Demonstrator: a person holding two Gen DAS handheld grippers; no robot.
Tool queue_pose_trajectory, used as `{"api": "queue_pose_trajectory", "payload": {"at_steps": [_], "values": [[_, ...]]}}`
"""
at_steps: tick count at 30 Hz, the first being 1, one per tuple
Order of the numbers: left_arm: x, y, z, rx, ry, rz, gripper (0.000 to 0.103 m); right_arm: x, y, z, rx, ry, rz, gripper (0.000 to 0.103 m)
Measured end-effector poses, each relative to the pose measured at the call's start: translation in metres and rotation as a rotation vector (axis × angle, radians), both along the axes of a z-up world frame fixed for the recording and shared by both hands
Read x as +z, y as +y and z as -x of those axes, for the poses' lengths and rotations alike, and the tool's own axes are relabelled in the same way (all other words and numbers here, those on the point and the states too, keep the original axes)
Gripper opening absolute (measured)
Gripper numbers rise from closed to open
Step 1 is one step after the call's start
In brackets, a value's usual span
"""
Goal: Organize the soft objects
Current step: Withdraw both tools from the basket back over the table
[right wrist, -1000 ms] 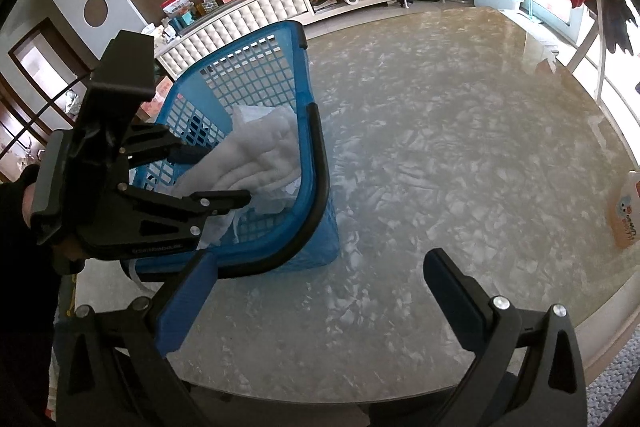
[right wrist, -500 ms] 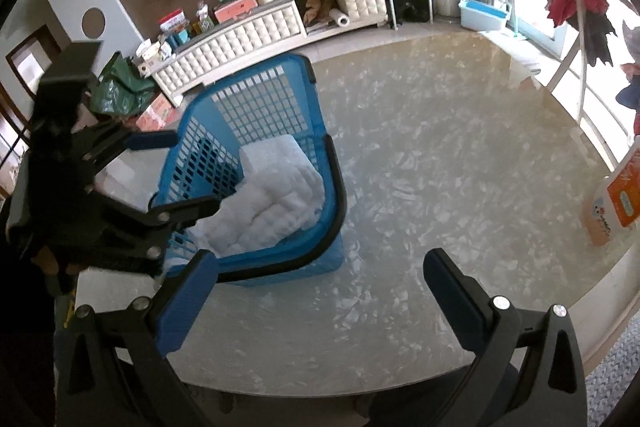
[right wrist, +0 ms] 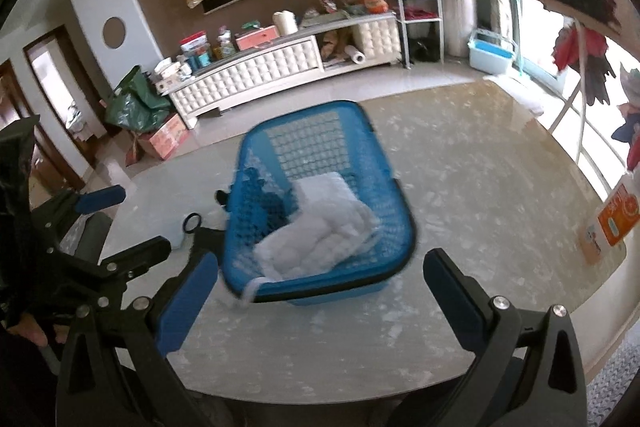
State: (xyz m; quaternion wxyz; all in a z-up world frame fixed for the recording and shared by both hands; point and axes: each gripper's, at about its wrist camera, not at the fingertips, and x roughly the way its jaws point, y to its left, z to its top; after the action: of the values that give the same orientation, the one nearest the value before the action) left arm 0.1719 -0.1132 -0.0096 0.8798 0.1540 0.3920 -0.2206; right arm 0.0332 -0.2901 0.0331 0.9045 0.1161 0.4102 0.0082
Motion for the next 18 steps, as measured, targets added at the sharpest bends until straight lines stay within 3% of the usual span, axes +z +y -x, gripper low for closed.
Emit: {"api": "queue_pose_trajectory", "payload": {"at_steps": [6, 18], "values": [[0.005, 0.052, 0.025, 0.123, -0.031, 0.044, 0.103, -0.001, 0.039, -0.006, 0.066, -0.028, 0.061, 0.103], [-0.01, 0.137, 0.049, 0.298, -0.002, 0.098, 0.103, -0.022, 0.11, -0.031, 0.244, 0.034, 0.097, 0.103]]}}
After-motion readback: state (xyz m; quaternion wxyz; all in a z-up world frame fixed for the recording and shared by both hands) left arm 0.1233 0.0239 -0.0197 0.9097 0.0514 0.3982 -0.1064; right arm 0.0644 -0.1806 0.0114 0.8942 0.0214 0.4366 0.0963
